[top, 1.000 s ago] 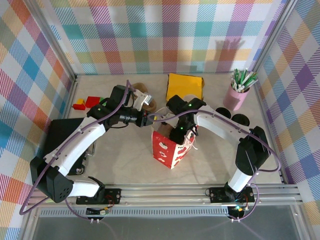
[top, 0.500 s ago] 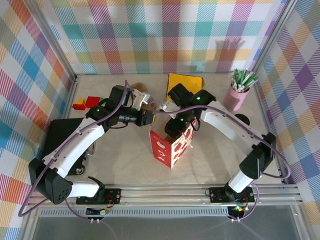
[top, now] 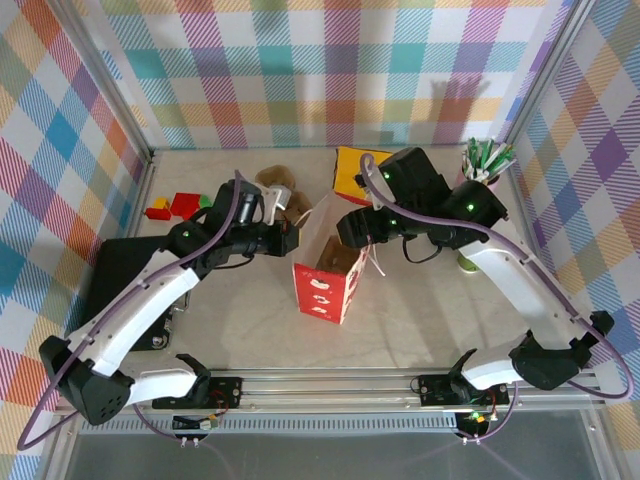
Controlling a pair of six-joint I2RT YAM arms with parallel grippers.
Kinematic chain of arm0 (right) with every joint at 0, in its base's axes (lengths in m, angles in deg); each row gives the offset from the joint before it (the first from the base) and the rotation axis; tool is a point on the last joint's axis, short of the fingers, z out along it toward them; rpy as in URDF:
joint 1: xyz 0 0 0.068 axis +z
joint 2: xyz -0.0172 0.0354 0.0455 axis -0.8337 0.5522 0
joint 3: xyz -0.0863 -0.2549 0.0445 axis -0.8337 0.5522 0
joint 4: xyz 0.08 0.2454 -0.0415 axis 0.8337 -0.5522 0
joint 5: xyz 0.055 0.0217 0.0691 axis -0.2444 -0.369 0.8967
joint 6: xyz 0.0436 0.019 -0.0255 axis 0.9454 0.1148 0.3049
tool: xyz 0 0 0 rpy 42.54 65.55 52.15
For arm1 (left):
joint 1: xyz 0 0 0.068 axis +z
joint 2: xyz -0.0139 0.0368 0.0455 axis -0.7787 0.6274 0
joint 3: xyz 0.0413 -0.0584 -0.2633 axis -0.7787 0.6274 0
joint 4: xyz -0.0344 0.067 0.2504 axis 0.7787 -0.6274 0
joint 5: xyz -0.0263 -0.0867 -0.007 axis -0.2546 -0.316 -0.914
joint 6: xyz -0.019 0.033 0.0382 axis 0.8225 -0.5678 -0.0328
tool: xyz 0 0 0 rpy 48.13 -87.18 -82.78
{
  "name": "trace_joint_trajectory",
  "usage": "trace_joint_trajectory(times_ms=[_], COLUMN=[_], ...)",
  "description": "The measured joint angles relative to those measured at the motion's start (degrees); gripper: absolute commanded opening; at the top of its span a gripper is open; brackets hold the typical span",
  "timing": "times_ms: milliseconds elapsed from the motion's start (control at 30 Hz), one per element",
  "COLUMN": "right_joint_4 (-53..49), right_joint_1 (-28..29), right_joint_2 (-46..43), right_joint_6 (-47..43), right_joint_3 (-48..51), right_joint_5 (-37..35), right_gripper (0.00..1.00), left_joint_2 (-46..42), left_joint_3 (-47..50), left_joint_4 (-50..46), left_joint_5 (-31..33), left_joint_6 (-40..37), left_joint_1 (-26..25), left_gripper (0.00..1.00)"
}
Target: Pack the takeout coffee
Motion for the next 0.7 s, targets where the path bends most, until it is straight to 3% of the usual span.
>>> trace_joint_trajectory(times_ms=[33, 133, 233, 333, 533, 700], right_joint_4=[0.22, 0.66, 1.84, 3.67, 8.26, 9.94], right_joint_1=[0.00, 0.00, 0.00, 0.00, 0.00, 0.00], right_joint_2=[-0.59, -1.40, -0.48, 1.62, 6.58, 8.87], right_joint_6=[2.21, 7.65, 11.32, 13.53, 15.65, 16.50], right_joint_3=[1.31, 4.98, 7.04, 7.17, 7.17, 7.19], right_joint_5=[-0.72, -2.67, -4.33, -4.76, -3.45, -3.15], right_gripper=[0.71, 0.72, 0.72, 0.72, 0.69, 0.50], left_joint_2=[-0.76, -2.67, -3.17, -2.91, -2.03, 2.99], left_joint_3=[0.00, 0.00, -0.85, -4.09, -16.22, -22.95], left_joint_4=[-0.52, -2.29, -6.10, -11.15, -17.27, -20.04], left_joint_5=[0.76, 3.56, 7.08, 10.62, 16.02, 18.03], left_joint_6=[0.94, 3.06, 4.61, 5.16, 5.49, 7.08], left_joint_1=[-0.09, -0.26, -0.28, -0.31, -1.73, -5.07], left_gripper=[0.02, 0.34, 0.45, 0.47, 0.42, 0.37])
